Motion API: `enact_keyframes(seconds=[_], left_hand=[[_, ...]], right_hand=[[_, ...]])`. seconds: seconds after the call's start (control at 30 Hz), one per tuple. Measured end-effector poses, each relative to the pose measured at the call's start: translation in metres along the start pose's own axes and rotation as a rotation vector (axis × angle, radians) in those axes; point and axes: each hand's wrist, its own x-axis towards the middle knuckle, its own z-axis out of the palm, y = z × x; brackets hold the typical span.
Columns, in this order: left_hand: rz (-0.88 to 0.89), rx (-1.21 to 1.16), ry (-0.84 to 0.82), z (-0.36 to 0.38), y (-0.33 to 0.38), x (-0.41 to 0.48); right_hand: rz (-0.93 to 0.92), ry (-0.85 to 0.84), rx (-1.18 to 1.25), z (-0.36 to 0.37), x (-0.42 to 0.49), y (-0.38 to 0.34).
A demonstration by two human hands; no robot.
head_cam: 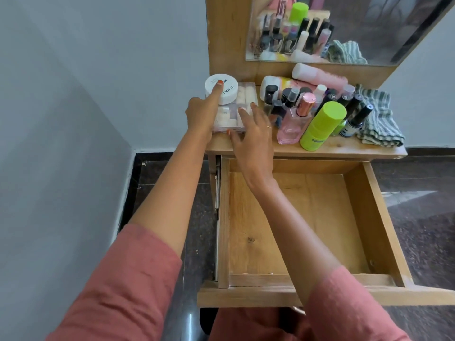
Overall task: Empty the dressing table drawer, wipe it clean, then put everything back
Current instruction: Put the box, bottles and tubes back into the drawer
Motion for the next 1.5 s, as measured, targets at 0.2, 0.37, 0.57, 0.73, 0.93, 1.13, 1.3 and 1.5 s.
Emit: enact_keyframes(seconds=[0.2,0.37,0.57,0.73,0.93,1.13,1.3,1.5], left_hand=[[-0.088,-0.086,-0.017,0.003,0.001,0.008],[-0.046,-0.115,0.052,0.004,-0.002,0.006],[-0.067,-0.214,0.063,-0.002,-0.008,-0.009],[-0.062,-0.291,0.087,-0.012,-0.012,-0.027],[-0.064,-0.334,0.108,-0.022,-0.015,-0.06],[-0.089,-0.385,0.088,-0.026,-0.025,-0.105],[-0.125,-0.399,0.063,-0.029,-0.041,-0.14],[-0.177,-0.417,0.034,-0.024,-0.059,-0.169]], right_hand=[[0.027,-0.021,0.086,-0.001,0.001,0.001],[0.047,-0.014,0.124,-0.003,0.0,-0.002],[0.058,-0.027,0.192,-0.008,-0.012,-0.006],[0.053,-0.036,0.243,-0.014,-0.029,-0.012],[0.037,-0.045,0.255,-0.027,-0.056,-0.015],[0.049,-0.023,0.301,-0.043,-0.094,-0.009],[0.051,-0.054,0.289,-0.057,-0.128,0.002],[0.146,0.021,0.506,-0.081,-0.153,0.023]])
